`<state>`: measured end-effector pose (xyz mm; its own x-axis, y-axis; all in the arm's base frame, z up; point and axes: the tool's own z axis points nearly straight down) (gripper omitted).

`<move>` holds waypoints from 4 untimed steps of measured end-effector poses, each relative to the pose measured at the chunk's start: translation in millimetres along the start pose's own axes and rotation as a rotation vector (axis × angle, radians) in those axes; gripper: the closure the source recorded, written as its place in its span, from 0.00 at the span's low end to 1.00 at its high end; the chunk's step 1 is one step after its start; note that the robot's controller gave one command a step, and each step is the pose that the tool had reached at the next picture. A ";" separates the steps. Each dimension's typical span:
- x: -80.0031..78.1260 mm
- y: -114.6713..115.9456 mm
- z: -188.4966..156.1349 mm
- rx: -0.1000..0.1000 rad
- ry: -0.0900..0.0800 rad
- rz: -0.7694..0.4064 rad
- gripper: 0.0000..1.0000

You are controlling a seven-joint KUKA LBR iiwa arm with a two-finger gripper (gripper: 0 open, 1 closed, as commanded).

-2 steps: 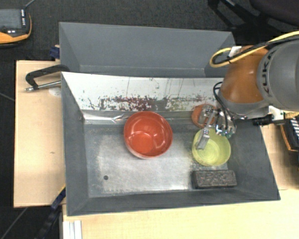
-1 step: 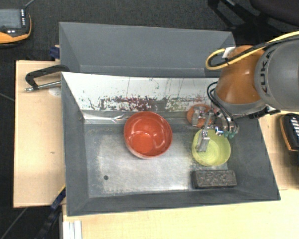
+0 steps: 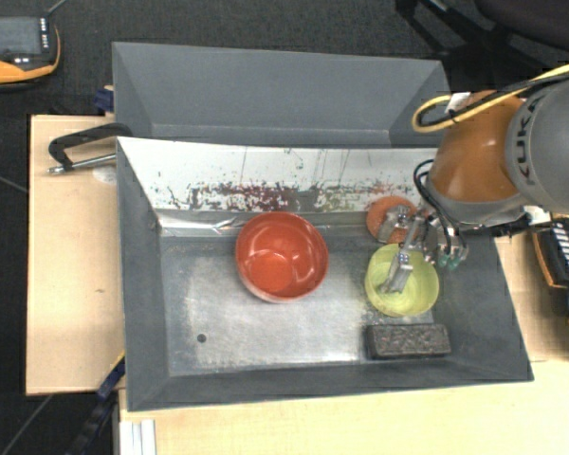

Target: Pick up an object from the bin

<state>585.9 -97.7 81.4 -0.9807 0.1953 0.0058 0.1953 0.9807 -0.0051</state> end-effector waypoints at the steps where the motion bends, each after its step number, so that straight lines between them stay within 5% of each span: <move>1: 0.1 0.8 0.5 0.000 0.000 -0.002 1.00; 2: 11.4 16.4 9.0 0.000 -0.005 -0.224 1.00; 3: 15.3 84.5 -61.4 -0.005 -0.019 -0.256 1.00; 4: 1.8 58.7 12.4 -0.005 -0.019 -0.387 1.00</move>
Offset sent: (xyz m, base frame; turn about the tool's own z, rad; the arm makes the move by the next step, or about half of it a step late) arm 0.0000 0.0000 0.0000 0.0000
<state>595.6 -39.8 68.7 -0.9819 -0.1889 -0.0124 -0.1889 0.9820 -0.0018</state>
